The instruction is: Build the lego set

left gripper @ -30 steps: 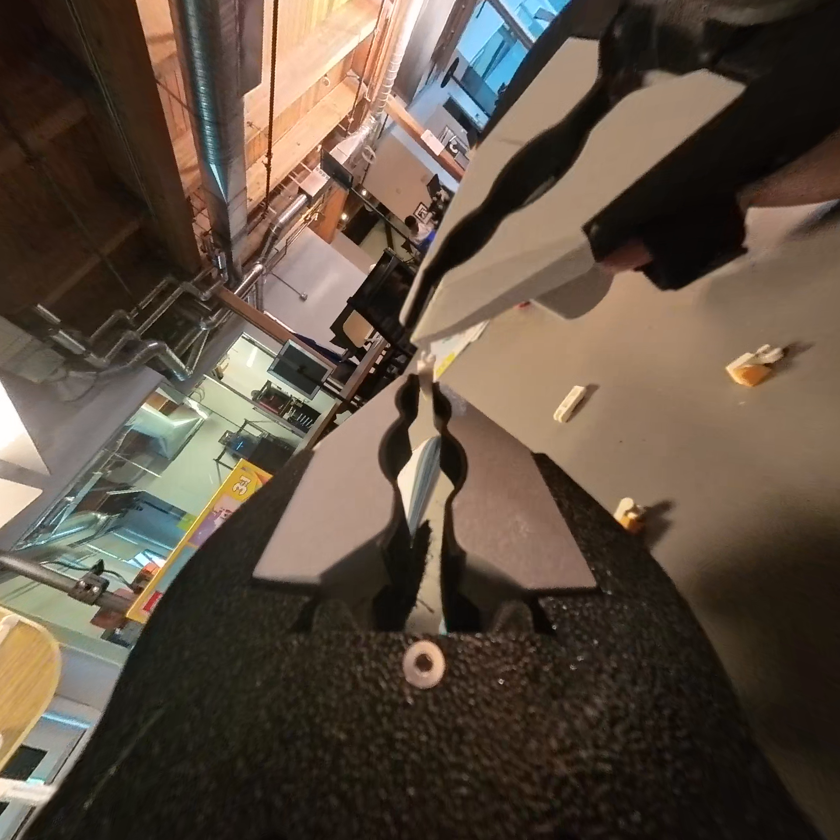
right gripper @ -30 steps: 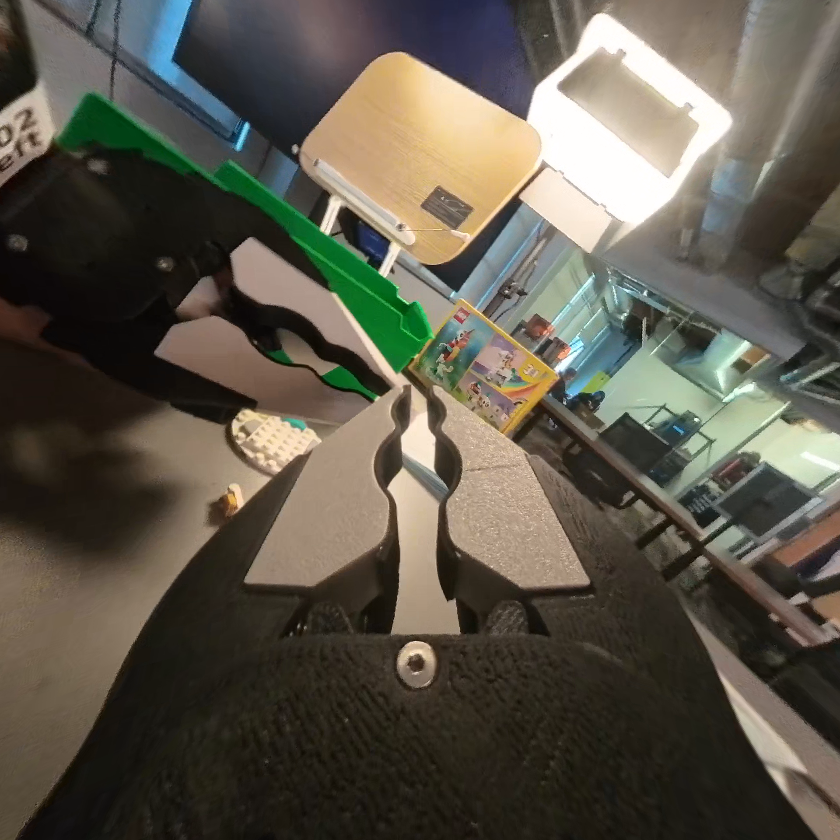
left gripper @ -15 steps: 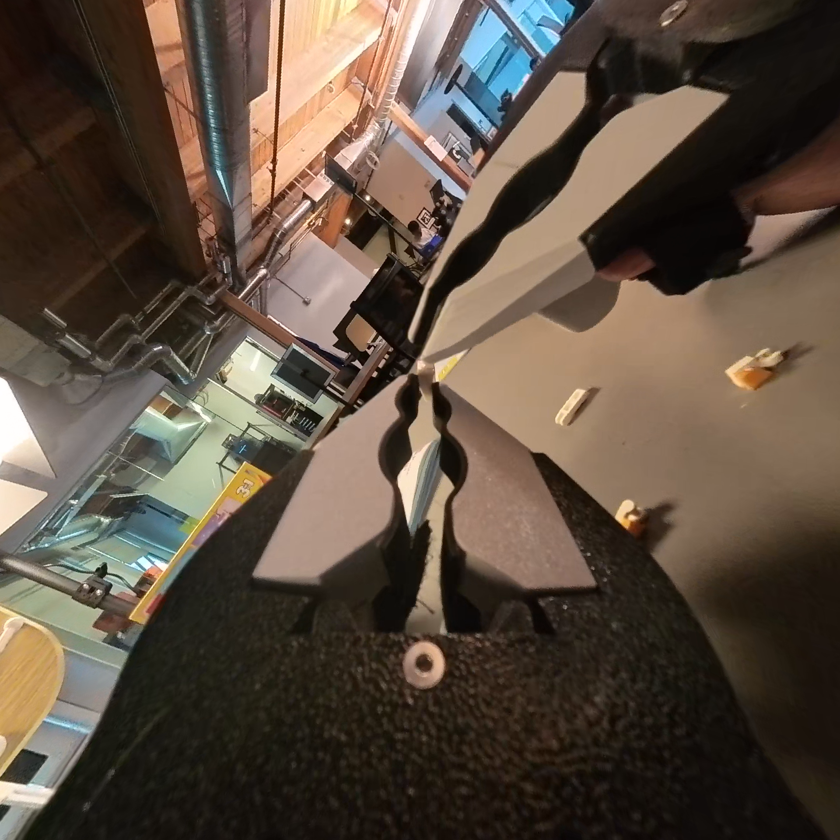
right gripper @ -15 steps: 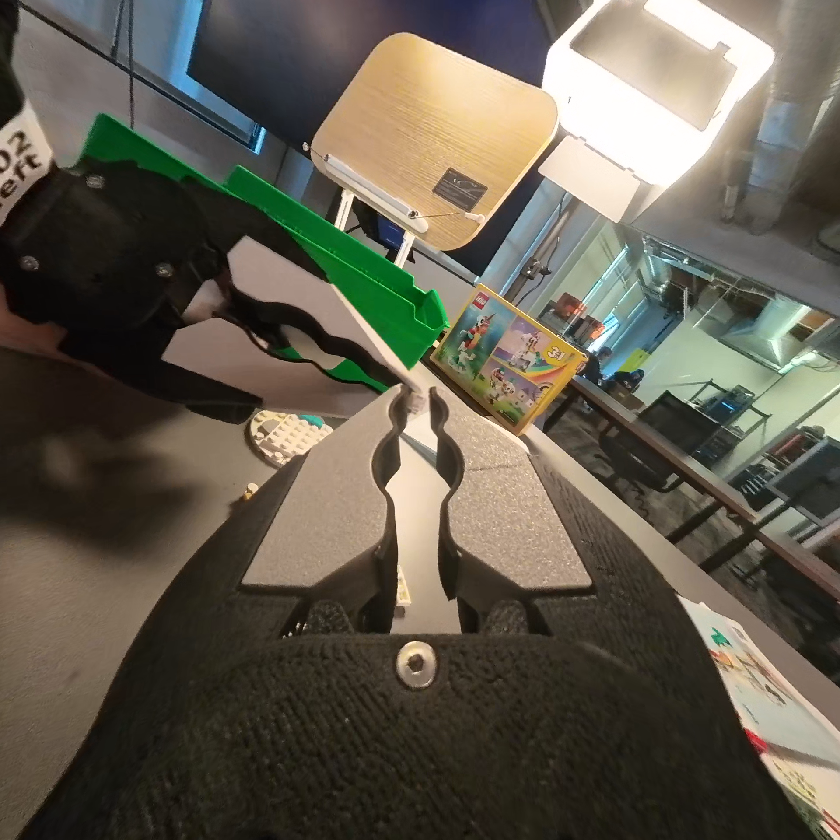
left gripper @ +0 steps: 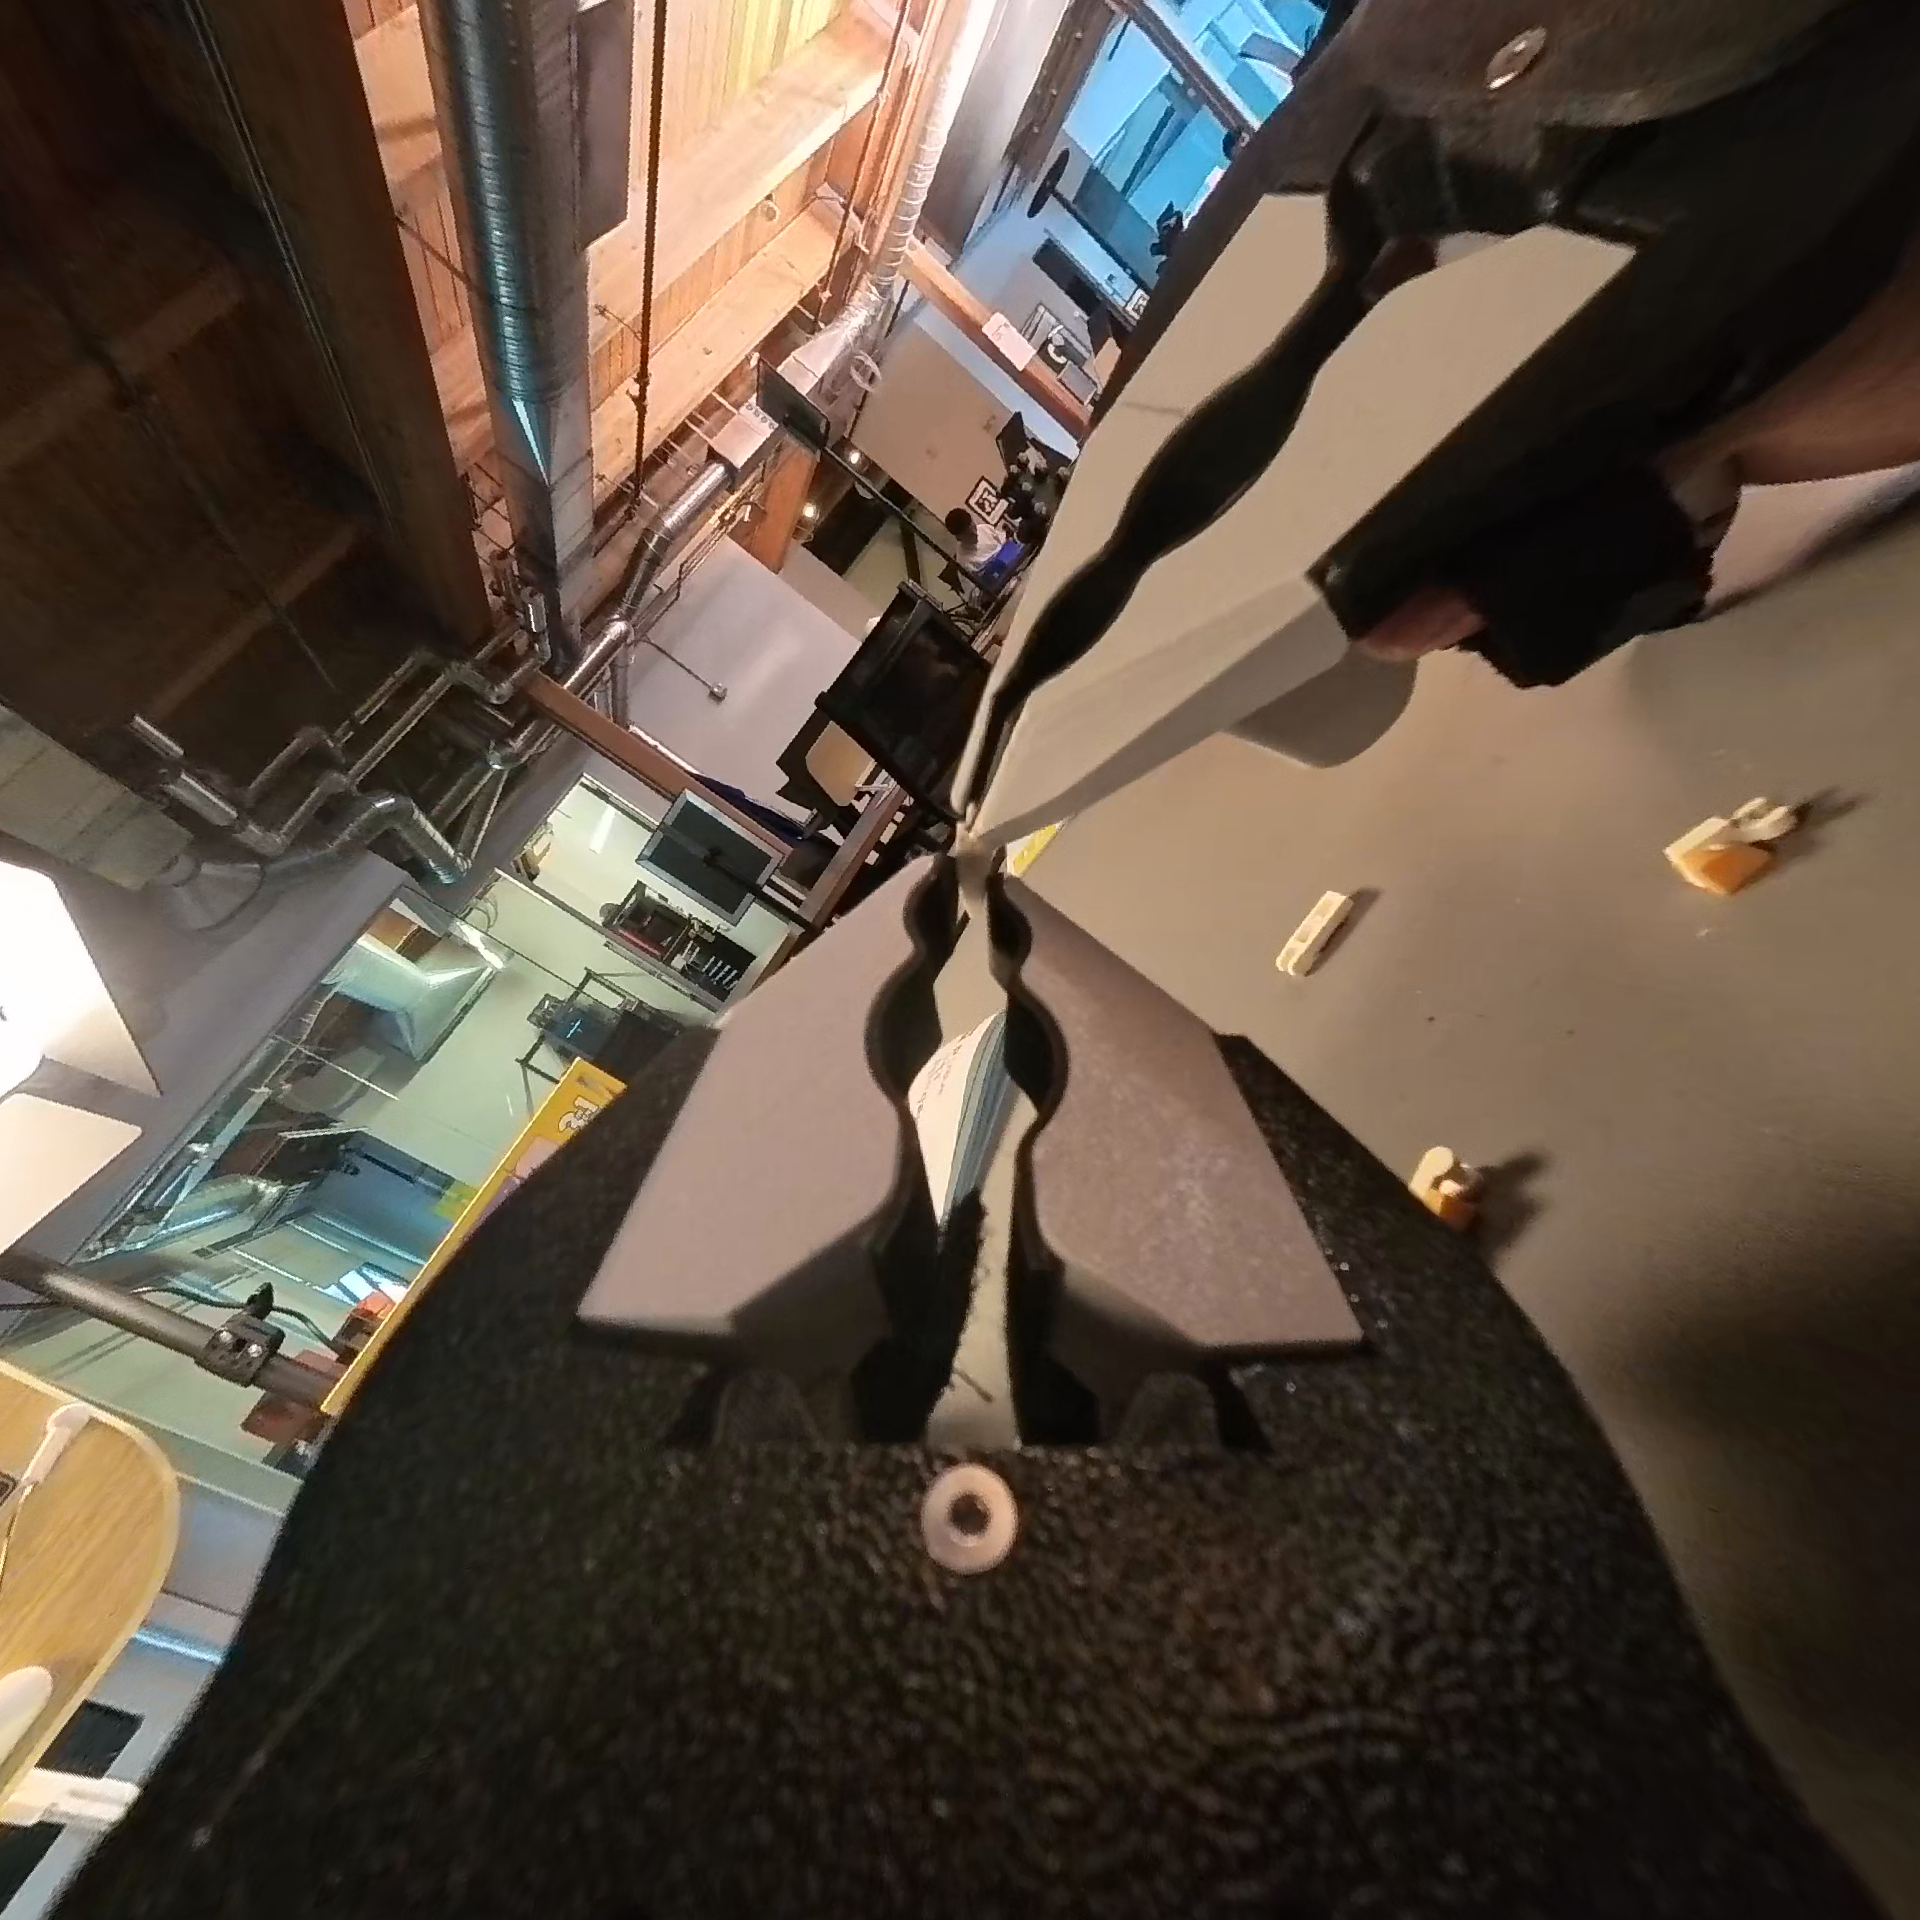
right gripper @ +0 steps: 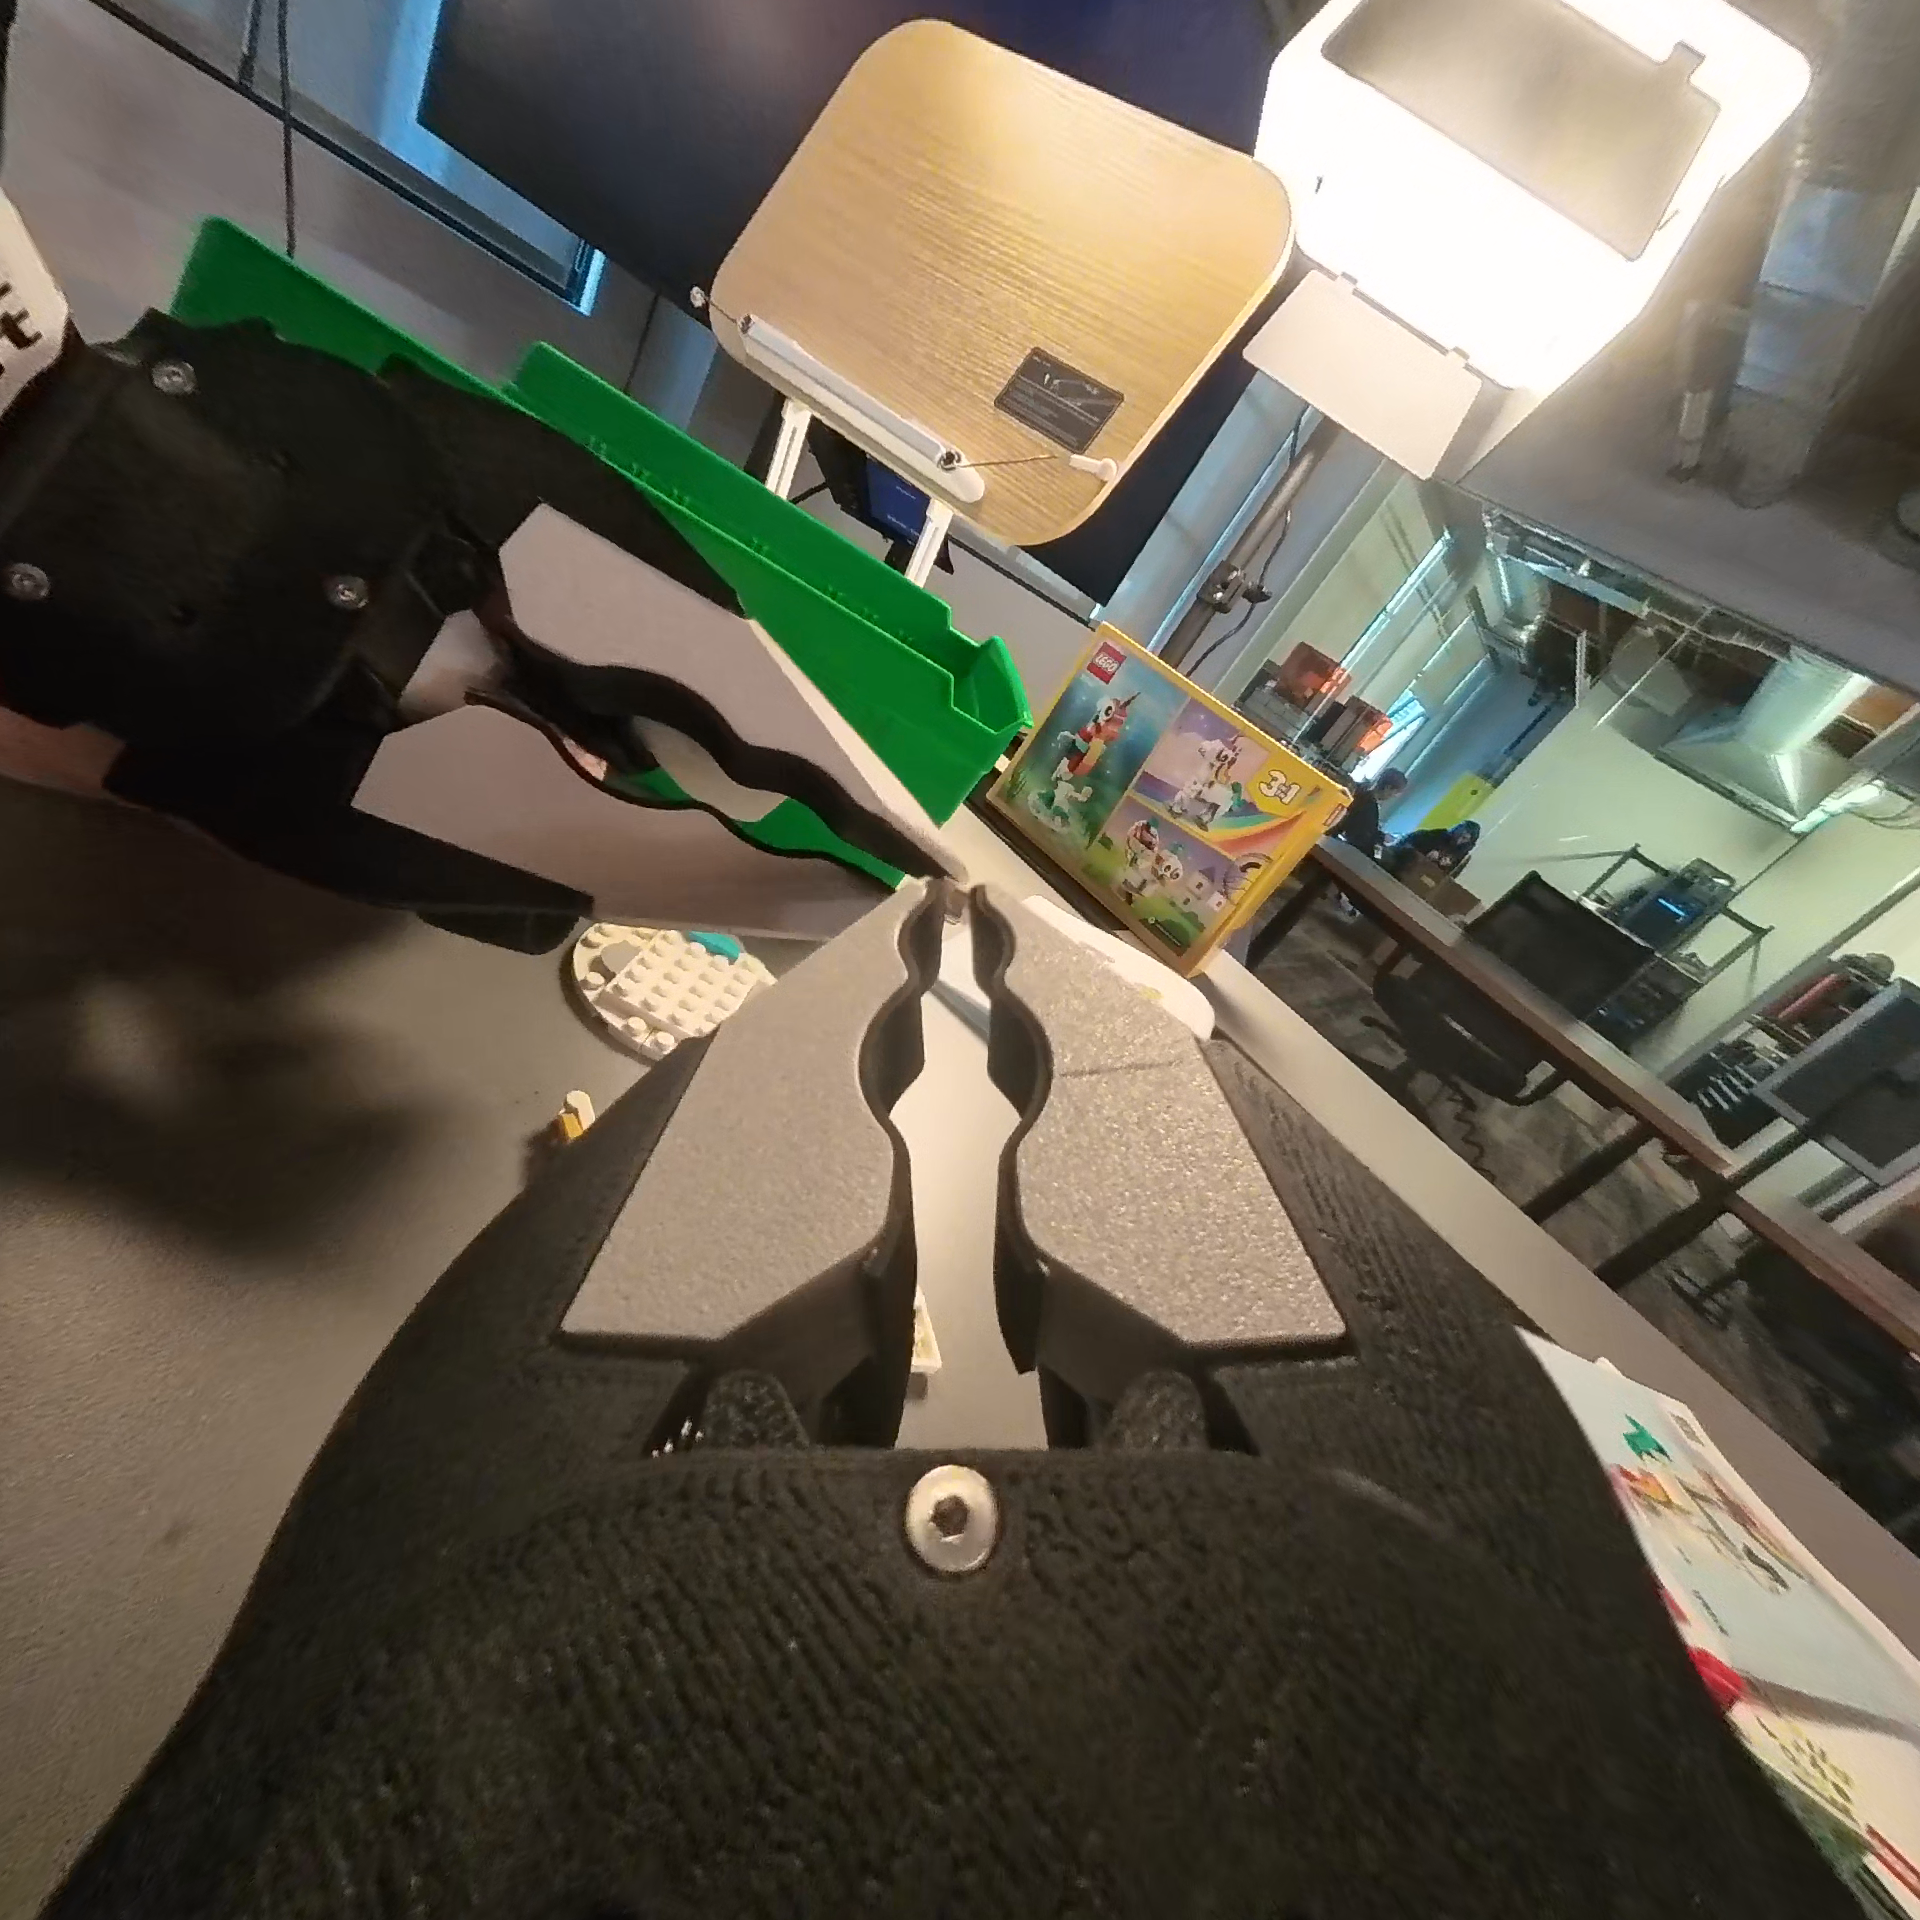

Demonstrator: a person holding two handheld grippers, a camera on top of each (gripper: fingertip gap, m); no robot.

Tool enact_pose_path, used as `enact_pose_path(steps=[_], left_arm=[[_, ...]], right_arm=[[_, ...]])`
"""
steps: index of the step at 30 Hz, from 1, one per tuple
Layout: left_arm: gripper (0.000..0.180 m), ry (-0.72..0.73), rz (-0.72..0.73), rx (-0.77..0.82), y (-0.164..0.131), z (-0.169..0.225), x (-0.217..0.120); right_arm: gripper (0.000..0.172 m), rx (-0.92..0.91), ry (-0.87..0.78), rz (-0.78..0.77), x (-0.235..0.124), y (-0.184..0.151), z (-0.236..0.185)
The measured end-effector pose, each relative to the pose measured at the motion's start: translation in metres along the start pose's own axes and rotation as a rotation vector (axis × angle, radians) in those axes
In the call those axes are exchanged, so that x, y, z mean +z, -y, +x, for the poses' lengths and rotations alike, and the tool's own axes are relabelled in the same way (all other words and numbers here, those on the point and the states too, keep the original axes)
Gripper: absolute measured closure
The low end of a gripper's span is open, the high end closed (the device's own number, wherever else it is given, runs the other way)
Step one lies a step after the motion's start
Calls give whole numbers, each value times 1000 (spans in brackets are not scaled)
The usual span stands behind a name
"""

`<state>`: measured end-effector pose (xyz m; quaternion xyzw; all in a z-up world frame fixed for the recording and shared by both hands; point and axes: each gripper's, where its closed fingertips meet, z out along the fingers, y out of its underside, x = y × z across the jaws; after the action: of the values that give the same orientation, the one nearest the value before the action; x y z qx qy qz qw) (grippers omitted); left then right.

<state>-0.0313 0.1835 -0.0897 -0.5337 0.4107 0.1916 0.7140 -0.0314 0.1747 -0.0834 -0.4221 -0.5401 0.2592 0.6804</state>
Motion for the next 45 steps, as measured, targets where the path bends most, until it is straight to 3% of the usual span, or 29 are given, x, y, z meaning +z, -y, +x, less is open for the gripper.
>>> enact_pose_path(steps=[1,5,10,19,24,29,39,45], left_arm=[[179,1,-4,-1,-1,0,0],[173,5,-3,-26,-1,-2,0],[159,12,45,-54,7,-4,-1],[158,-8,57,47,14,8,-1],[177,-106,118,-63,20,16,-5],[171,-78,100,-23,19,15,-4],[178,-62,53,65,15,17,-2],[179,-118,-34,-54,8,20,2]], right_arm=[[169,4,2,-5,0,-1,0],[171,64,13,-20,2,-2,3],[172,408,48,64,-5,6,20],[172,1013,408,19,-15,-2,4],[172,1071,505,-20,-19,-3,-4],[171,1103,523,-23,-20,-4,-3],[171,1108,516,-23,-20,-5,-2],[172,1039,463,-40,-18,-9,0]])
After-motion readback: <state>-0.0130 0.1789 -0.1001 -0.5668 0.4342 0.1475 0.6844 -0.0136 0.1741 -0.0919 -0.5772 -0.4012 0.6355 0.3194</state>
